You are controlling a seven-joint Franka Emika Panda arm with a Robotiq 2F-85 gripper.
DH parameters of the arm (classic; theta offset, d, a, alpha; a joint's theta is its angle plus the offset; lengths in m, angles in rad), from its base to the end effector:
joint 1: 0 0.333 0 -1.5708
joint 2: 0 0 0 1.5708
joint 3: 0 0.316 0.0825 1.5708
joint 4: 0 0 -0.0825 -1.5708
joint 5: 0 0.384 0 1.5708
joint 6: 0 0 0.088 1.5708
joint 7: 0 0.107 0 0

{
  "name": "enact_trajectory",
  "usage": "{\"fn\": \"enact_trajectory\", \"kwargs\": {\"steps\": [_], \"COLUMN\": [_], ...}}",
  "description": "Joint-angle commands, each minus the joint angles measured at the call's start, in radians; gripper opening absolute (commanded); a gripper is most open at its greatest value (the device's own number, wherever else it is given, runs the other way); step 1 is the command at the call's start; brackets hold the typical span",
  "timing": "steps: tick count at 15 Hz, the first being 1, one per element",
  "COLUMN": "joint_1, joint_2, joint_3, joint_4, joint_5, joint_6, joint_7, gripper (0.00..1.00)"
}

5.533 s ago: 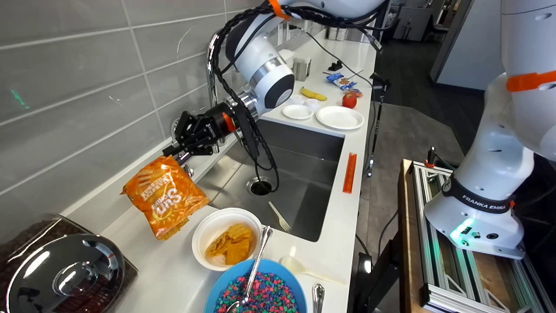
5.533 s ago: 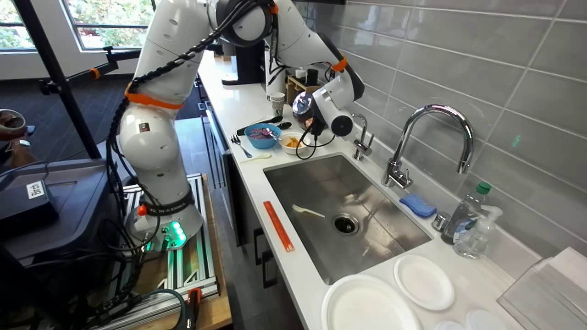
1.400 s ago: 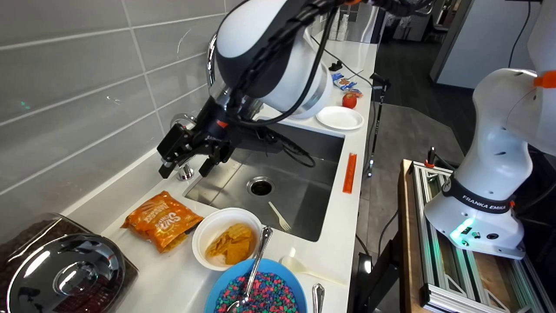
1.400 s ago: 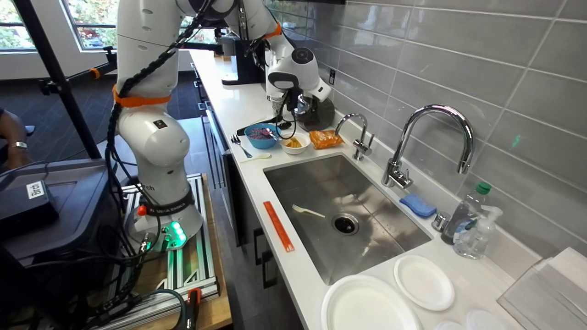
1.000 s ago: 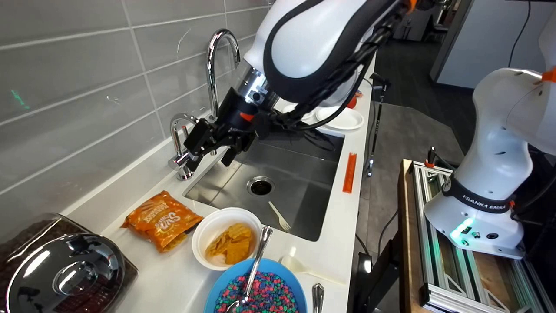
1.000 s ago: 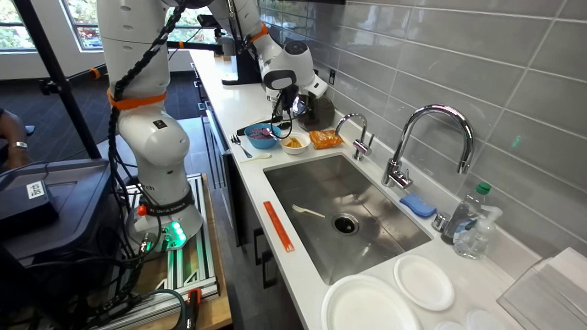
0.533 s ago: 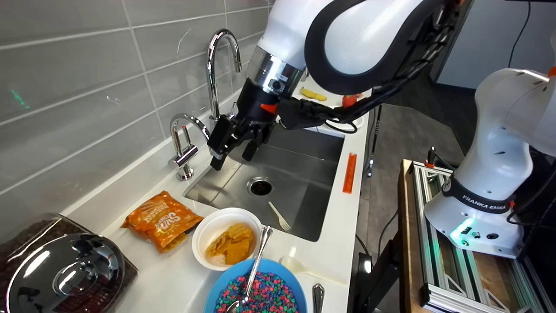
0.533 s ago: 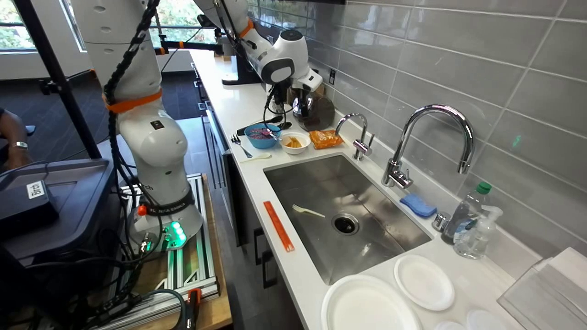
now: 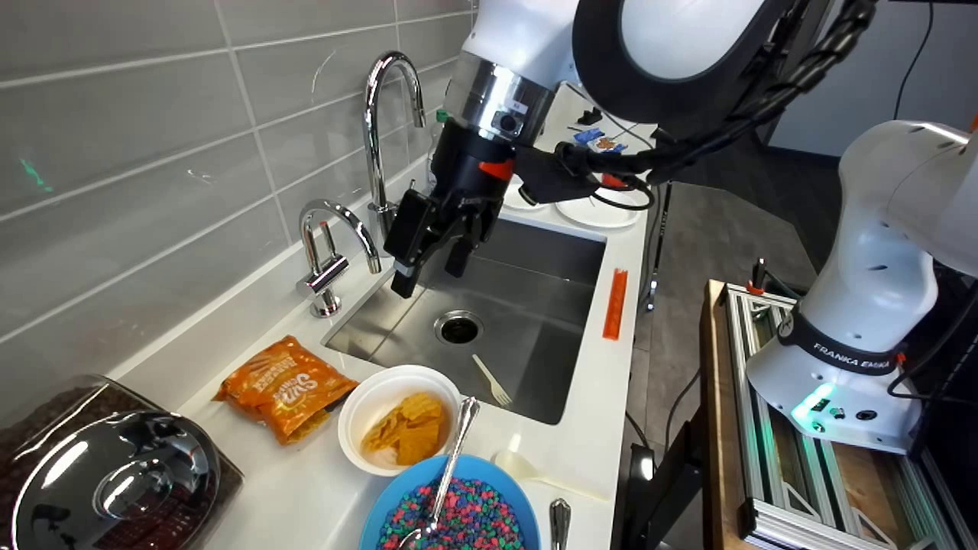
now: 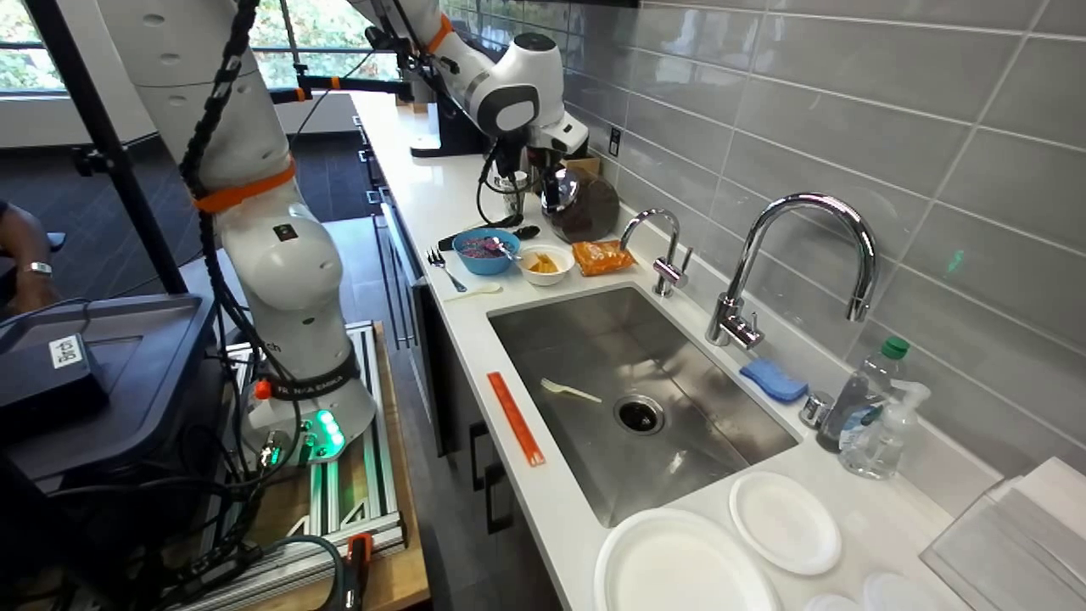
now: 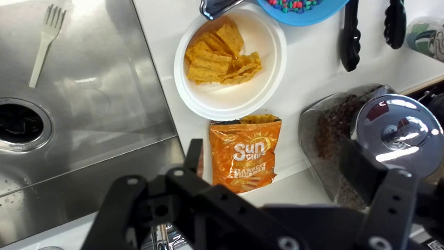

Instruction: Pour the contents from the orange packet onto the white bowl

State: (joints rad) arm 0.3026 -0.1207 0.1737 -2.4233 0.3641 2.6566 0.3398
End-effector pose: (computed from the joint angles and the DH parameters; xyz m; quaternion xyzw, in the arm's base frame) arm 0.4515 0.2223 0.3895 -0.9767 0.0753 -0.1195 0.1617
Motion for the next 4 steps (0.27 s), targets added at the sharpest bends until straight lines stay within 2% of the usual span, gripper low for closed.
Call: {"fn": "enact_trajectory", "kwargs": {"steps": [1,4], "joint_1": [-0.025,-0.026], "joint_2": [0.001,0.004], "joint_3": [0.023,0.024], "joint_4": [0.002,0.002], "joint_5": [0.004,0.003], "joint_6": [-0.003,-0.003], "joint_7": [-0.002,-0.002], "gripper": [1.0,1.0]}}
